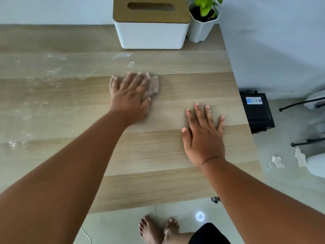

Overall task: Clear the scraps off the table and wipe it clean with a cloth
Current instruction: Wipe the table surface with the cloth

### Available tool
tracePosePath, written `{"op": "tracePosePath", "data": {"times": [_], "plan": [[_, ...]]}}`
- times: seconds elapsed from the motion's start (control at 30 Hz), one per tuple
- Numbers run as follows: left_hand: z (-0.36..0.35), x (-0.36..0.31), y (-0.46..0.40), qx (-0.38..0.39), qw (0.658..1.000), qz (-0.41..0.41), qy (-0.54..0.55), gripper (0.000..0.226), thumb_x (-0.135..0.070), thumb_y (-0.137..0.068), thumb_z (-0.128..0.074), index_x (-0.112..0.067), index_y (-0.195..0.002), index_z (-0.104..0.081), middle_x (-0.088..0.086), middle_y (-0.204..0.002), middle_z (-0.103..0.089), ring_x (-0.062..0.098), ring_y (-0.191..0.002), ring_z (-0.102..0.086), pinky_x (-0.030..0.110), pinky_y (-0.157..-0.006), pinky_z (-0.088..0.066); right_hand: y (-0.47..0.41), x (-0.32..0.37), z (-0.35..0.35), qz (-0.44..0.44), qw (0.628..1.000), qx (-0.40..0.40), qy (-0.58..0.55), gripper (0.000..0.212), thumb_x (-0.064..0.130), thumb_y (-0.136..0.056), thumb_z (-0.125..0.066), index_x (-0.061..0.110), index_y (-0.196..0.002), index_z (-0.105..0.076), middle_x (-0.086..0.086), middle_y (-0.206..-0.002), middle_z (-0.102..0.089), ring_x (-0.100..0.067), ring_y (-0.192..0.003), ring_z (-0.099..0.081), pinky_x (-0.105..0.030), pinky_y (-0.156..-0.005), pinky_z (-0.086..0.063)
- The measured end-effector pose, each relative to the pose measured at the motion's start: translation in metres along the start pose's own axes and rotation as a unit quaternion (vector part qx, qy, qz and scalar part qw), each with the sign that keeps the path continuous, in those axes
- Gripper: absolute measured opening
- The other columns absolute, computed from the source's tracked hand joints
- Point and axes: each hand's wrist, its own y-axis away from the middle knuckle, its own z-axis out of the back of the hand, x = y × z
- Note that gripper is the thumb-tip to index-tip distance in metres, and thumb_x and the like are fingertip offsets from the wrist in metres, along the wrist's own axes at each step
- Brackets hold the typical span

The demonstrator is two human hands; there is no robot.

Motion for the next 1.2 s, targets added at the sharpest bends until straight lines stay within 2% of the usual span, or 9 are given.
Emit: {"op": "tracePosePath", "data": {"times": [0.17,0.23,0.37,0.43,0.57,0.73,0.93,1.1,1.2], "plan": [[0.003,0.044,0.039,-0.009,0.988,-0.149,0.024,0.066,-0.052,-0.094,-0.036,-0.031,-0.157,-0.038,-0.007,-0.166,-0.030,0.016,-0.157,-0.018,0.053,-0.127,-0.008,0.000,0.003,0.002,0.001,1.000,0.004,-0.002,0.063,0.051,-0.103,-0.017,0.033,-0.163,-0.012,0.006,-0.173,0.004,-0.022,-0.159,0.011,-0.066,-0.123,-0.003],[0.005,0.066,0.030,-0.031,0.994,-0.100,0.026,0.068,-0.052,-0.092,-0.036,-0.031,-0.156,-0.039,-0.005,-0.165,-0.032,0.017,-0.156,-0.021,0.052,-0.127,-0.009,0.000,0.002,0.002,0.003,1.000,0.005,-0.002,0.063,0.051,-0.103,-0.017,0.033,-0.163,-0.011,0.006,-0.173,0.005,-0.022,-0.159,0.012,-0.065,-0.124,-0.002],[0.006,0.065,-0.025,-0.029,0.994,0.104,0.023,0.076,-0.059,-0.088,-0.026,-0.035,-0.160,-0.023,-0.009,-0.170,-0.017,0.016,-0.158,-0.009,0.051,-0.126,0.000,-0.001,0.000,0.002,0.004,1.000,0.006,-0.005,0.063,0.051,-0.103,-0.017,0.032,-0.163,-0.011,0.005,-0.173,0.003,-0.022,-0.159,0.011,-0.065,-0.124,-0.001],[0.006,0.043,-0.051,-0.019,0.990,0.138,0.012,0.076,-0.060,-0.090,-0.024,-0.034,-0.161,-0.018,-0.009,-0.171,-0.012,0.018,-0.158,-0.005,0.056,-0.125,0.002,-0.001,-0.001,0.002,0.006,1.000,0.007,-0.004,0.064,0.052,-0.103,-0.016,0.032,-0.163,-0.010,0.005,-0.173,0.003,-0.023,-0.159,0.010,-0.065,-0.124,-0.002],[0.003,0.000,-0.049,-0.005,1.000,0.021,0.001,0.073,-0.054,-0.091,-0.029,-0.034,-0.161,-0.020,-0.008,-0.171,-0.016,0.020,-0.158,-0.009,0.058,-0.125,0.000,0.000,-0.001,0.003,0.005,1.000,0.016,0.001,0.064,0.052,-0.102,-0.015,0.033,-0.163,-0.010,0.005,-0.173,0.004,-0.023,-0.159,0.011,-0.065,-0.124,-0.002],[0.009,0.041,-0.010,-0.021,0.989,-0.140,0.047,0.065,-0.046,-0.090,-0.039,-0.027,-0.151,-0.049,-0.002,-0.161,-0.041,0.022,-0.152,-0.029,0.051,-0.126,-0.014,0.001,0.001,0.005,0.004,1.000,0.017,0.000,0.065,0.052,-0.102,-0.015,0.032,-0.164,-0.012,0.005,-0.172,0.004,-0.024,-0.159,0.011,-0.065,-0.124,-0.004],[0.016,0.090,-0.041,-0.081,0.993,0.081,0.035,0.065,-0.049,-0.088,-0.037,-0.036,-0.150,-0.046,0.006,-0.145,-0.040,0.033,-0.136,-0.030,0.050,-0.118,-0.025,-0.001,0.001,0.002,0.009,1.000,0.005,-0.015,0.064,0.050,-0.102,-0.022,0.030,-0.163,-0.020,0.004,-0.173,-0.002,-0.025,-0.160,0.005,-0.067,-0.123,-0.007],[0.018,0.063,-0.074,-0.041,0.995,0.082,0.028,0.070,-0.049,-0.087,-0.031,-0.034,-0.156,-0.036,0.003,-0.159,-0.034,0.033,-0.147,-0.024,0.052,-0.124,-0.012,-0.001,-0.001,0.000,0.010,1.000,0.004,-0.014,0.064,0.051,-0.102,-0.020,0.030,-0.163,-0.020,0.004,-0.172,-0.002,-0.026,-0.160,0.005,-0.067,-0.123,-0.007],[0.019,0.044,-0.068,-0.019,0.999,0.028,0.032,0.072,-0.047,-0.088,-0.032,-0.031,-0.158,-0.035,0.002,-0.166,-0.028,0.029,-0.153,-0.019,0.047,-0.126,-0.006,-0.001,-0.001,0.001,0.006,1.000,0.004,-0.011,0.064,0.050,-0.102,-0.022,0.028,-0.162,-0.026,0.002,-0.172,-0.007,-0.026,-0.160,0.000,-0.068,-0.123,-0.008]]}}
